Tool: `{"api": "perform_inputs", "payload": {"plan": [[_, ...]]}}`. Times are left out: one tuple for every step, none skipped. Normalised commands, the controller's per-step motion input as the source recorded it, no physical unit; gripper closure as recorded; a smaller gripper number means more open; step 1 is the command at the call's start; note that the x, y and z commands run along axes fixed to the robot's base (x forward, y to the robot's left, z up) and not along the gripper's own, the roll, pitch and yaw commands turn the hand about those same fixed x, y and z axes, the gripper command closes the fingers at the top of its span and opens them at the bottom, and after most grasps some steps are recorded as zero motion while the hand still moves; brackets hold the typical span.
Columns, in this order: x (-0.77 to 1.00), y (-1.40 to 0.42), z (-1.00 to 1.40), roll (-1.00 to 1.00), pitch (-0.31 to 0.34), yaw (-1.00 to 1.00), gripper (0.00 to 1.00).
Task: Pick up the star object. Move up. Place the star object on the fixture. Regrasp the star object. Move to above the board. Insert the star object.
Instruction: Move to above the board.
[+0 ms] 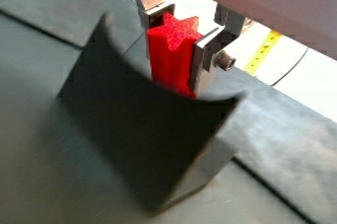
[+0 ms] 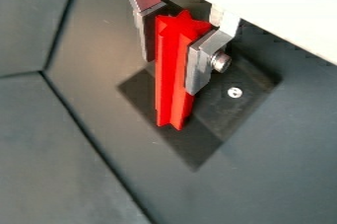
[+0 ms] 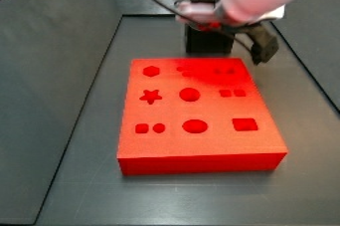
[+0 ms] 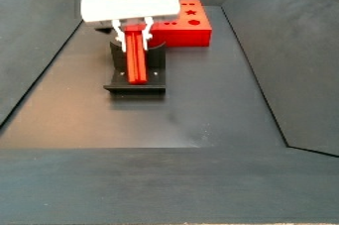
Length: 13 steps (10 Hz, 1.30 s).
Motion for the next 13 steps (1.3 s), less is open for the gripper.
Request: {"api": "perform_inputs", "payload": {"plan": [[0.16,0.03,1.00,-0.06,0.154,-0.04,1.00],[0.16,0.03,1.00,-0.06,0.166,-0.02,1.00],[0.15,0.03,1.00,-0.05,0.184,0.03,1.00],[0.15,0.02,1.00,-0.05,0.189,0.06,1.00],[0.14,0.02,1.00,-0.05,0.195,0.09,1.00],[0.14,0.02,1.00,-0.04,0.187,0.12,1.00],[0.14,0.01,1.00,-0.03,0.174,0.14,1.00],[0.14,0.01,1.00,-0.03,0.155,0.15,1.00],[0.13,0.00,1.00,-0.02,0.127,0.16,1.00],[0.13,0.00,1.00,-0.03,0.105,0.16,1.00],[0.12,0.00,1.00,-0.03,0.092,0.15,1.00],[0.12,-0.01,1.00,-0.03,0.067,0.14,1.00],[0.11,-0.01,1.00,-0.04,0.060,0.13,1.00]]}}
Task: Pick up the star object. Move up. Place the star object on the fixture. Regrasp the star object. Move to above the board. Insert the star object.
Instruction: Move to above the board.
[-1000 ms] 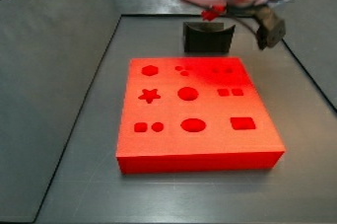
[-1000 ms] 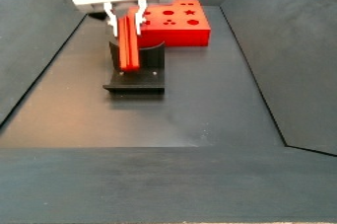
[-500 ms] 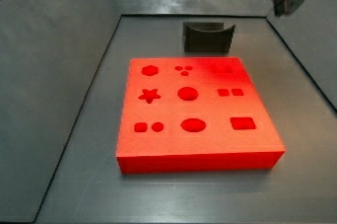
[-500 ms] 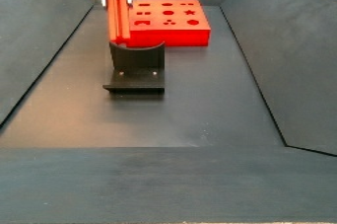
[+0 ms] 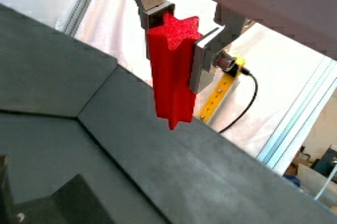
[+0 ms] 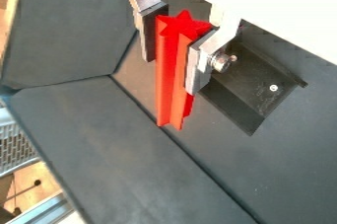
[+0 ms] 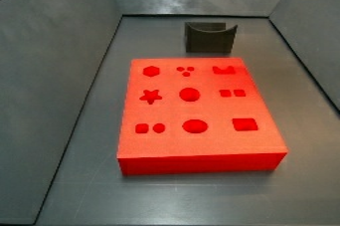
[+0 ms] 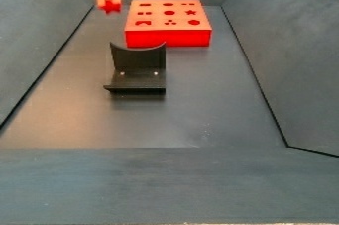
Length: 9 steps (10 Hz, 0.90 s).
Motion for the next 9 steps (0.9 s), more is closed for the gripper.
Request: {"api": "perform_inputs", "payload": {"plan": [[0.08,-0.01,0.96,-0.05,0.043,0.11,1.00],[0.06,-0.01,0.80,-0.05,0.042,0.10,1.00],[0.04,-0.01,0.58,-0.05,0.047,0.08,1.00],[0.03,-0.01,0.47,-0.05,0.051,0.07,1.00],[0.03,-0.02,0.26,-0.05,0.062,0.06,1.00],[-0.70,-1.00,0.22,-1.00,-0.084,-0.06,1.00],[-0.71,-1.00,0.22,-1.00,-0.097,-0.06,1.00],[-0.74,-1.00,0.22,-1.00,-0.114,-0.06,1.00],[-0.78,-1.00,0.21,-1.00,-0.137,-0.07,1.00]]}}
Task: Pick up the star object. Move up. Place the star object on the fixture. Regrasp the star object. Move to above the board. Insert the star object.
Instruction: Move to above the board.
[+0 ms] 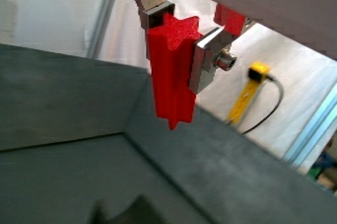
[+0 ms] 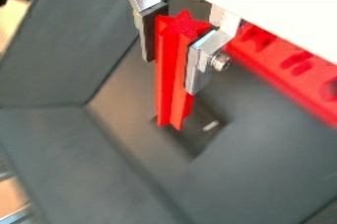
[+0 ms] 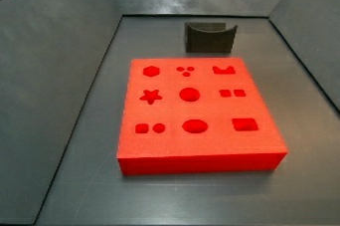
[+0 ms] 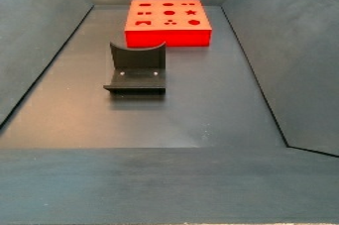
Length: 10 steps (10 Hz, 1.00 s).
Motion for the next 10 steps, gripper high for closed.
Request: {"api": "perform_inputs", "payload": {"plan": [[-0.79,-1.00,0.21,-1.00,-0.142,-0.08,1.00],[-0.82,-1.00,0.21,-1.00,-0.148,-0.08,1.00],[-0.84,-1.00,0.22,-1.00,-0.149,-0.10,1.00],[-0.88,-1.00,0.22,-1.00,-0.158,-0.11,1.00],[-0.92,-1.00,0.22,-1.00,-0.163,-0.11,1.00],[-0.66,-0.65,0.14,-1.00,-0.169,-0.11,1.00],[-0.38,-0.32,0.07,-1.00,-0.162,-0.11,1.00],[-0.23,-0.16,0.03,-0.87,-0.129,-0.09,1.00],[-0.17,-0.11,0.03,-0.71,-0.104,-0.08,1.00],[-0.10,-0.06,0.01,-0.43,-0.062,-0.04,1.00]]}}
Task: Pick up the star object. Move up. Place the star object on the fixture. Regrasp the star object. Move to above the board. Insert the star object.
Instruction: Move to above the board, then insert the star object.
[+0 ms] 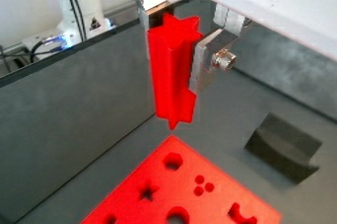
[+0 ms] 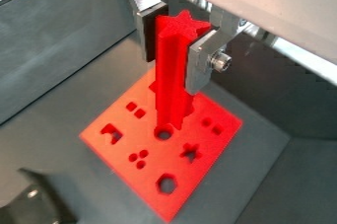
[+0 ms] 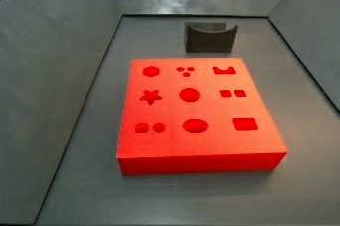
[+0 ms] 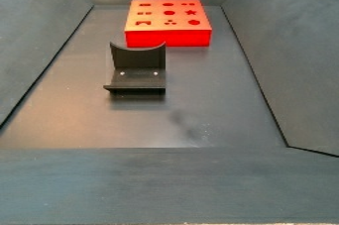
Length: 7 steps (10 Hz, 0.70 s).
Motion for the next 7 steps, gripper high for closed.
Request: {"api": "perform_inputs", "payload": {"plan": [[-0.06,-0.02,0.01,-0.25,-0.037,-0.02,1.00],[-0.02,0.03,0.00,-0.02,-0.040,0.00,1.00],[-0.27,0.00,-0.09,0.00,-0.111,0.00,1.00],[-0.54,0.00,-0.44,0.00,-0.156,-0.27,1.00],[-0.55,0.00,-0.71,-0.06,-0.167,-0.56,1.00],[-0.54,0.00,-0.81,-0.09,-0.177,-0.60,1.00],[-0.42,-0.04,-0.82,-0.09,-0.169,-0.66,1.00]]}}
